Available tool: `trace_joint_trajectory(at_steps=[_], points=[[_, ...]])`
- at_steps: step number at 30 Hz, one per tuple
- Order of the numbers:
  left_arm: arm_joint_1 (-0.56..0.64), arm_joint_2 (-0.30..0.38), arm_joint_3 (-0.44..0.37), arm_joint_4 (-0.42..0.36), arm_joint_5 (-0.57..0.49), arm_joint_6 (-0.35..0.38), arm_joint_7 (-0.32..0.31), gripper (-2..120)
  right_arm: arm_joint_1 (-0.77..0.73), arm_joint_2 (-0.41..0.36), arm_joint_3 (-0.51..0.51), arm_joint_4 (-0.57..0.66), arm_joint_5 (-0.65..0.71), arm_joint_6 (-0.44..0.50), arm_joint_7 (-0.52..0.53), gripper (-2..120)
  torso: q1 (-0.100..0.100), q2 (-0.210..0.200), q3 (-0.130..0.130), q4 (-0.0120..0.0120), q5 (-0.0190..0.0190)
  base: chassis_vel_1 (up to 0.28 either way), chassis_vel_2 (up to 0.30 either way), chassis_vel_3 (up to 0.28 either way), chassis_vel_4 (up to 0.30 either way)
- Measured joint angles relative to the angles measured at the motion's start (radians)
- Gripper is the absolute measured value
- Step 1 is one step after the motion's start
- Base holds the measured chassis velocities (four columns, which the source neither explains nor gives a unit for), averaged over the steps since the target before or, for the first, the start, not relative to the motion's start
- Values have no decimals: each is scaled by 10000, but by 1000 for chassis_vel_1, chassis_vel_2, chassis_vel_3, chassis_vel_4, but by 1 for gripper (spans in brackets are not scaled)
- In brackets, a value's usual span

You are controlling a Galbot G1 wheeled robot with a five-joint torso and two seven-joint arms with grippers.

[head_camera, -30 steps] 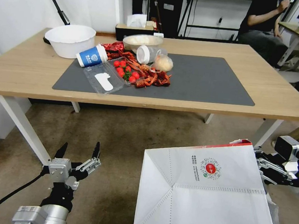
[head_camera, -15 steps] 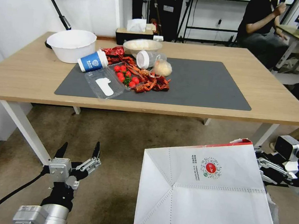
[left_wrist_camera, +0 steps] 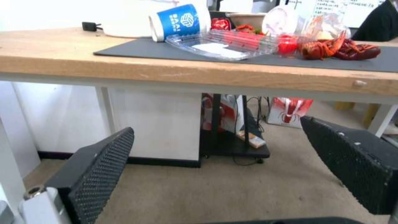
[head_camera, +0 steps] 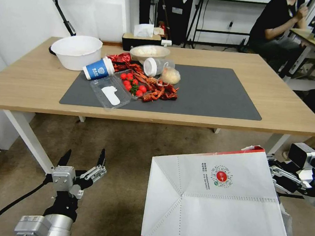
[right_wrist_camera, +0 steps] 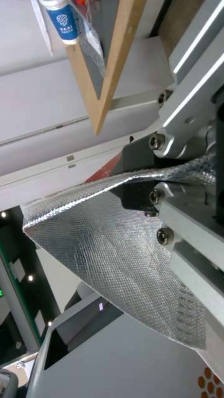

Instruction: Pick up the food delivery bag from the floor and place it on the table.

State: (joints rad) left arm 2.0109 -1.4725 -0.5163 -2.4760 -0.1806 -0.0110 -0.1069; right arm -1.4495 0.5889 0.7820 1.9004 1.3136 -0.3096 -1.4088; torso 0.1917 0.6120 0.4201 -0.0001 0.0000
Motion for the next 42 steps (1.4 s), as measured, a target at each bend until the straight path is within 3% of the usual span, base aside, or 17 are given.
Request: trace_joint_trajectory(at_steps=[38, 42], points=[[-250, -70, -15, 191, 17, 50, 37, 100, 271, 12, -363, -216, 0, 48, 47, 0, 793, 1949, 1159, 0, 0, 0, 0, 0, 0], [-227, -58, -17, 177, 22, 49, 37, 100, 253, 0, -344, -180, -9, 55, 46, 0, 953, 2328, 1379, 0, 0, 0, 0, 0, 0]])
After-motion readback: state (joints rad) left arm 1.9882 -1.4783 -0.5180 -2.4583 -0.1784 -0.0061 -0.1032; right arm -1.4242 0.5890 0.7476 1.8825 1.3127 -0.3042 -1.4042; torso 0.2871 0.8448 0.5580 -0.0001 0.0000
